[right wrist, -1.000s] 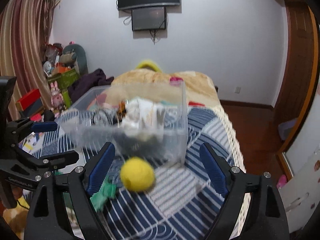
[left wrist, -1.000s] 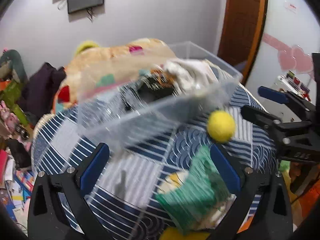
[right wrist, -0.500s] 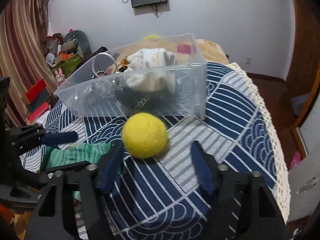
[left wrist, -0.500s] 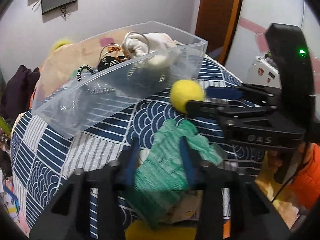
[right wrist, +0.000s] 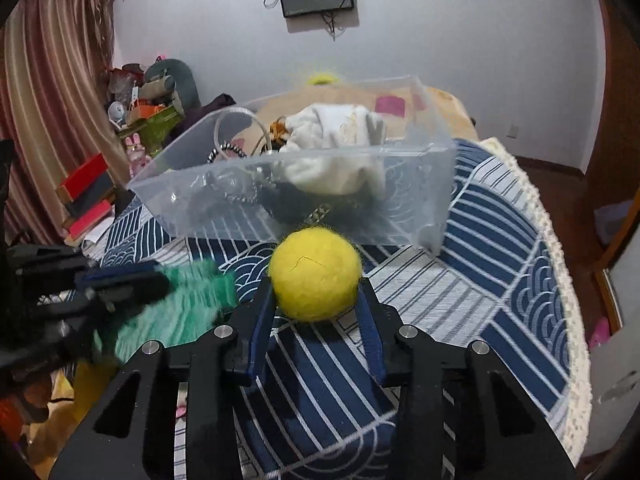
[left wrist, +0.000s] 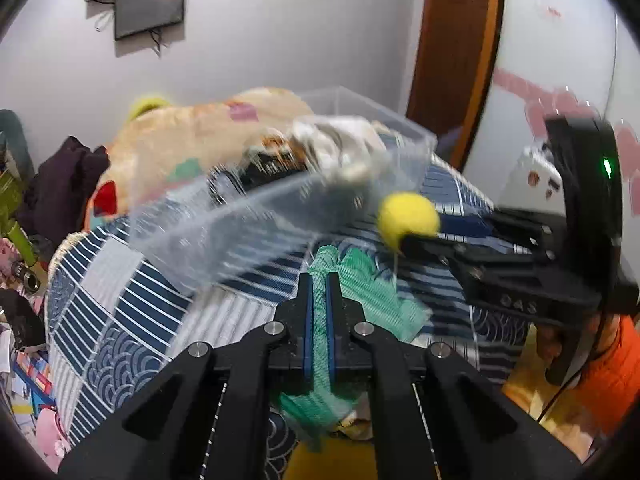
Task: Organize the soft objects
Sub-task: 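Grasp the yellow ball with the right gripper while the left grasps the green cloth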
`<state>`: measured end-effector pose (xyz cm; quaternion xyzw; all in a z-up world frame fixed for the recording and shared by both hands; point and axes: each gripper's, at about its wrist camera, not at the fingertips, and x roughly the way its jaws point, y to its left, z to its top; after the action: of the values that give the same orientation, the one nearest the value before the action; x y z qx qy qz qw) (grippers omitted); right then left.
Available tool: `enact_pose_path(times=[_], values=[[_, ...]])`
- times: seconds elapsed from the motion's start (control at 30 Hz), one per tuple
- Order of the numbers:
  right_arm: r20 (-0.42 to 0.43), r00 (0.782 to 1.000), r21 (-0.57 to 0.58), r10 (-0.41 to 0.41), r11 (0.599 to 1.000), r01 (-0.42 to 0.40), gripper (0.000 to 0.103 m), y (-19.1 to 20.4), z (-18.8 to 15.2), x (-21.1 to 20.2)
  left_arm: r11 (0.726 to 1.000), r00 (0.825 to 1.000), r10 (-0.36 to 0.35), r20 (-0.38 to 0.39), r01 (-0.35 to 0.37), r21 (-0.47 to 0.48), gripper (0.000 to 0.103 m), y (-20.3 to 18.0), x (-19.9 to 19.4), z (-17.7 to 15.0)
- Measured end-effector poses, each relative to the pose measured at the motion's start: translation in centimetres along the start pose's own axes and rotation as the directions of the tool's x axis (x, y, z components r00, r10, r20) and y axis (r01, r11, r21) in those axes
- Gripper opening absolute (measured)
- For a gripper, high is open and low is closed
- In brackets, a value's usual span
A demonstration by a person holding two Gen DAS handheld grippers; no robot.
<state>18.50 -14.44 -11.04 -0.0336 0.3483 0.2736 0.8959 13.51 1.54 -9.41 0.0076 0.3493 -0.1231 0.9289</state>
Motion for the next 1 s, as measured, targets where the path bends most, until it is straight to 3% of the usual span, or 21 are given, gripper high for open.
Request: enact_pose_path(times=[0.27,0.6,0.83,1.0], values=[[0.078,0.996,-0.028,-0.033,0.999,0.036,0.037,0.4,0.5,-2.8,0.996,0.992,0.038,0.118,-0.028,-0.081,0.005,2.4,-3.3,2.8],[0.171,0.985,-0.013,-0.024,1.0,0.026,0.037,0.1,3.4,-4.1,0.981,0.961,0.161,0.223,-0.131,-0.143,0.005,5.0,-4.5,6.3],[0.2,0.979,-0.01,0.022,1.0,-0.02,0.037,1.1,6.4,-2.7,0.964,0.96,0.205,0.193,-0.164,-0.208,0.005,7.4,-1.2,8.3],[0.157,0.986,-0.025,0.055,0.998,-0.052,0.037,2.6,7.7,0.3,0.956,0.973,0.187,0.131,-0.15,-0.25,0.005,8.4,2.3,8.5]])
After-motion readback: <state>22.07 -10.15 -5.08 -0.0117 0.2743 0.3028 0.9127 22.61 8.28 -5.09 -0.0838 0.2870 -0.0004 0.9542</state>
